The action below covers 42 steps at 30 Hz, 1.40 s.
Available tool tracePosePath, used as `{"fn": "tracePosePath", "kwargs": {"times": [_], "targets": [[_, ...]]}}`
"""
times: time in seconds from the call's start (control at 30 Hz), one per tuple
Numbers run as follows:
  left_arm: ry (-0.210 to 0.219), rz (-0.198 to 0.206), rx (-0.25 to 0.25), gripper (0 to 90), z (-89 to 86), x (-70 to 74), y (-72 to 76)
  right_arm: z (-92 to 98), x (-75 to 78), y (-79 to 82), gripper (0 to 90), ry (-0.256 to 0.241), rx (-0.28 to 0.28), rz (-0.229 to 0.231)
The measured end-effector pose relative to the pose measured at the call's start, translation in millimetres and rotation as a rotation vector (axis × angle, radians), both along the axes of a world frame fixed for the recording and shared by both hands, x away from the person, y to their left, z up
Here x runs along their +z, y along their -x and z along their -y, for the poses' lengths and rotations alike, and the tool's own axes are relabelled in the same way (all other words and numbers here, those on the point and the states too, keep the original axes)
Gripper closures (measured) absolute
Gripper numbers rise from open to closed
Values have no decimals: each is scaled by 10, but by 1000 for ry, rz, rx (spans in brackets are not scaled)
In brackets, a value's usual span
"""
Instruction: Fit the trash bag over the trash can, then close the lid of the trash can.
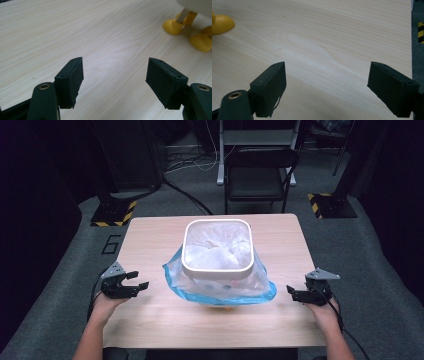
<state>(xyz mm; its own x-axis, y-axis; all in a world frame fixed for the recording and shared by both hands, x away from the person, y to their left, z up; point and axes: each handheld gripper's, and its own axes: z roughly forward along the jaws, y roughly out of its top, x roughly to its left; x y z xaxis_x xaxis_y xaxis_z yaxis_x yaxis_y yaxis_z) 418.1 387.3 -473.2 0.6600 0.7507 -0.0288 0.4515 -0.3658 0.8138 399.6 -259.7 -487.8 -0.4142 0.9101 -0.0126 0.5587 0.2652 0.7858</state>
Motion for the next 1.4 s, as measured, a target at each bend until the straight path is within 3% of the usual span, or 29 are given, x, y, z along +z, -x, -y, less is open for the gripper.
{"fn": "tracePosePath", "kwargs": {"times": [0.07,0.2,0.27,0.43,0.5,0.6,0.8,1.07,1.17,1.4], "targets": [[-29,-19,7,297,-38,-113,-18,10,-50,-13,109,-17,-12,16],[-49,-64,23,316,-83,-252,-50,-13,-130,-13,27,12,-1,23],[-43,-60,26,308,-86,-277,-43,-13,-134,-4,27,-10,8,26],[-25,-62,10,328,-58,-370,-30,-26,-181,-4,25,33,17,14],[-54,-66,26,327,-55,-385,-45,-28,-195,-17,25,36,21,19],[-56,-47,51,329,-60,-421,-35,-37,-221,-27,25,36,39,15],[-89,-62,72,331,-94,-499,-3,-52,-294,-41,22,39,50,-20],[-71,-60,94,308,-104,-556,-7,-92,-402,-64,0,74,63,-59],[-75,-61,107,274,-94,-559,-16,-79,-399,-72,0,63,52,-54],[-81,-80,177,184,31,-562,-4,-71,-411,-84,0,37,39,-103]]}}
